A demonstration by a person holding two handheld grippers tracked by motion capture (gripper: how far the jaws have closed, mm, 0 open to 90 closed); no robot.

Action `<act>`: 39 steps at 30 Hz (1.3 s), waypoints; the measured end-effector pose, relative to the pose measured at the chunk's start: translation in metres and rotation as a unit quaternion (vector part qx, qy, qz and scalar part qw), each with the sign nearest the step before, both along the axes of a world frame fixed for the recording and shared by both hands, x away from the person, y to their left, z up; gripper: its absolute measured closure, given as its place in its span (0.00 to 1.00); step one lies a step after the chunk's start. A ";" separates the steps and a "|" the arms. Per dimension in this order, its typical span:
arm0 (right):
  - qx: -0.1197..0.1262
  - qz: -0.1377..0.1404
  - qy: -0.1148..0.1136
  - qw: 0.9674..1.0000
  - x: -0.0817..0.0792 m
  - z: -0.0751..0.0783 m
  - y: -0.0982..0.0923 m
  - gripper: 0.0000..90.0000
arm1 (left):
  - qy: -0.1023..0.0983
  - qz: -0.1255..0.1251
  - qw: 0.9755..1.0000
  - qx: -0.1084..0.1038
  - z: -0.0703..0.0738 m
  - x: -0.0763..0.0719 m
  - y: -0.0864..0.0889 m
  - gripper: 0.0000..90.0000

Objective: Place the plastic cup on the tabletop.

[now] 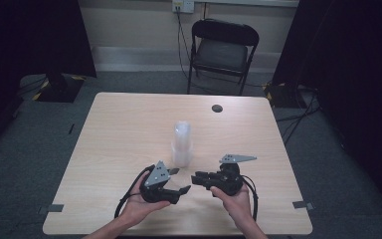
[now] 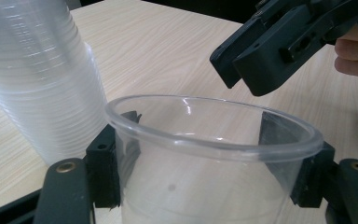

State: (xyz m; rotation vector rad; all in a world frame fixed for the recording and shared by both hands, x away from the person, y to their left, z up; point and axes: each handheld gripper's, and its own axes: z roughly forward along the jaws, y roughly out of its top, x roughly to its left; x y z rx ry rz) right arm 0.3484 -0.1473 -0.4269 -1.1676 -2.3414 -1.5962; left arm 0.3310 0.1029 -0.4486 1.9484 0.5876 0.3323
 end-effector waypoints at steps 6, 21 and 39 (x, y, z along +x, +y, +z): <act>-0.002 -0.004 -0.004 1.000 0.000 0.000 -0.002 0.74 | 0.016 0.005 1.000 -0.012 0.000 0.002 0.003 0.33; -0.018 -0.028 -0.018 0.999 -0.004 0.001 -0.010 0.68 | 0.049 0.028 0.997 -0.049 0.004 0.007 0.017 0.33; -0.031 -0.048 -0.026 0.998 -0.005 0.000 -0.023 0.65 | 0.035 0.081 0.994 -0.067 0.013 0.019 0.041 0.34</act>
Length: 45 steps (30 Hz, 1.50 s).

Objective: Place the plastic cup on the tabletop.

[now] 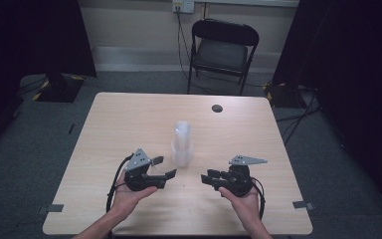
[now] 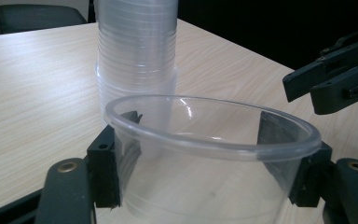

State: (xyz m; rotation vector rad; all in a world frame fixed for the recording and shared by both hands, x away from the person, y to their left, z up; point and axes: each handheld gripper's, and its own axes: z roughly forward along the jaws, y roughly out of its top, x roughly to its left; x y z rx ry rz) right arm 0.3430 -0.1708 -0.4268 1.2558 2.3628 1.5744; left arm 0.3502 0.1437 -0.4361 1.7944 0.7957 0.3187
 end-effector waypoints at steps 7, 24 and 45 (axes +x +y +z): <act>-0.008 -0.015 -0.002 1.000 -0.002 -0.001 -0.009 0.62 | -0.005 0.014 1.000 0.005 0.002 0.004 0.004 0.34; -0.043 -0.050 -0.007 0.998 -0.015 -0.010 -0.045 0.47 | -0.020 0.071 0.996 0.047 0.002 0.031 0.026 0.34; -0.060 -0.064 0.001 0.996 -0.023 -0.028 -0.067 0.43 | -0.055 0.118 0.990 0.045 -0.003 0.093 0.037 0.32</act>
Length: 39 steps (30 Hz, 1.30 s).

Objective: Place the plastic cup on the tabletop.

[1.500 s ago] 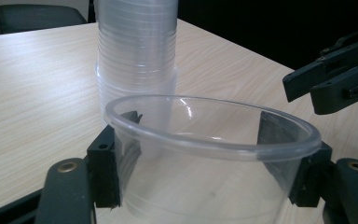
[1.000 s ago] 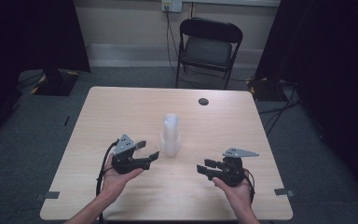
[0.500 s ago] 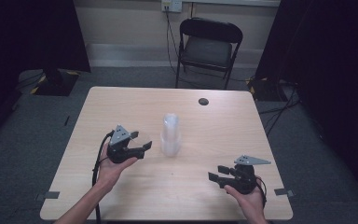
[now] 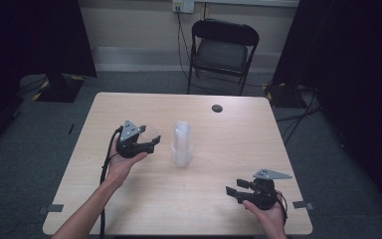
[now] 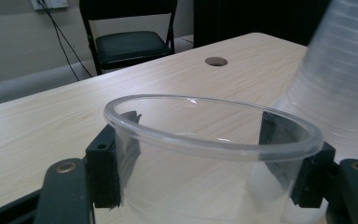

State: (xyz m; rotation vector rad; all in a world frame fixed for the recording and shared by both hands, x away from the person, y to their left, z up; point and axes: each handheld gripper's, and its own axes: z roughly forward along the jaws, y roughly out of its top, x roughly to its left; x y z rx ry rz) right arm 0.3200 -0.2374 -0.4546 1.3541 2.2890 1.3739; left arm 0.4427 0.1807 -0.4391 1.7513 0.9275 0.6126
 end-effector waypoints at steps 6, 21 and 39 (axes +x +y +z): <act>-0.001 0.002 0.003 1.000 0.001 -0.003 0.002 0.43 | 0.007 0.018 1.000 -0.010 -0.013 0.014 0.004 0.32; 0.001 0.005 0.005 1.000 0.003 -0.003 0.001 0.44 | 0.018 0.034 0.999 0.004 -0.028 0.026 0.011 0.30; 0.003 0.010 0.005 1.000 0.003 -0.004 0.003 0.44 | 0.050 0.026 0.998 0.017 -0.035 0.027 0.011 0.26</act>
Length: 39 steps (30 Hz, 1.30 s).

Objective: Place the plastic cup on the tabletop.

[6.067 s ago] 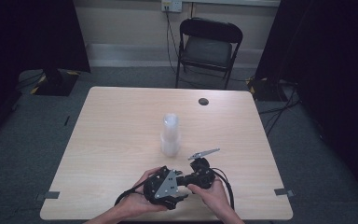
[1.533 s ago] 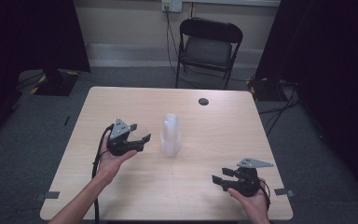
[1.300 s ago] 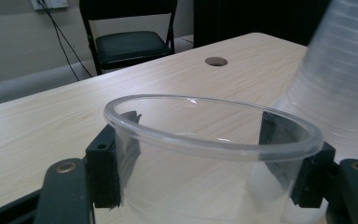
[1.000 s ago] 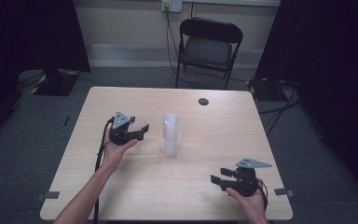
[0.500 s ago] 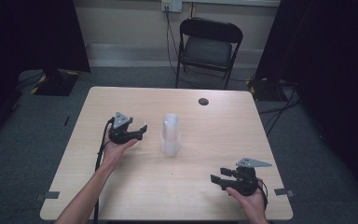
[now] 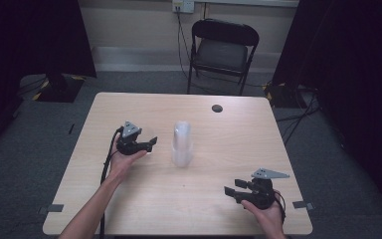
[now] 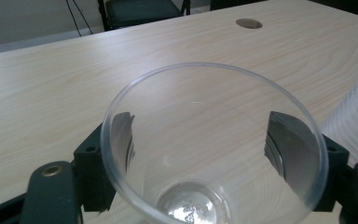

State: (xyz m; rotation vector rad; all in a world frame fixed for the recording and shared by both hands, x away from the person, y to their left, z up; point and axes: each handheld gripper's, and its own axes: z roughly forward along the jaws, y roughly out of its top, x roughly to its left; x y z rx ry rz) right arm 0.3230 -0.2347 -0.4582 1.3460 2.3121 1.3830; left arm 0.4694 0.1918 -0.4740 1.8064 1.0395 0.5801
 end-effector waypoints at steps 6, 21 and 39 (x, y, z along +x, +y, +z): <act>-0.001 0.003 0.003 1.000 -0.001 -0.001 0.002 0.44 | 0.013 -0.003 1.000 0.003 0.000 -0.001 0.002 0.23; 0.004 -0.004 -0.004 1.000 -0.003 0.001 -0.001 0.44 | 0.039 -0.012 0.999 0.024 0.002 -0.012 0.010 0.17; 0.001 -0.020 -0.006 1.000 -0.001 0.001 -0.007 0.43 | 0.062 -0.018 0.998 0.026 0.016 -0.038 0.030 0.18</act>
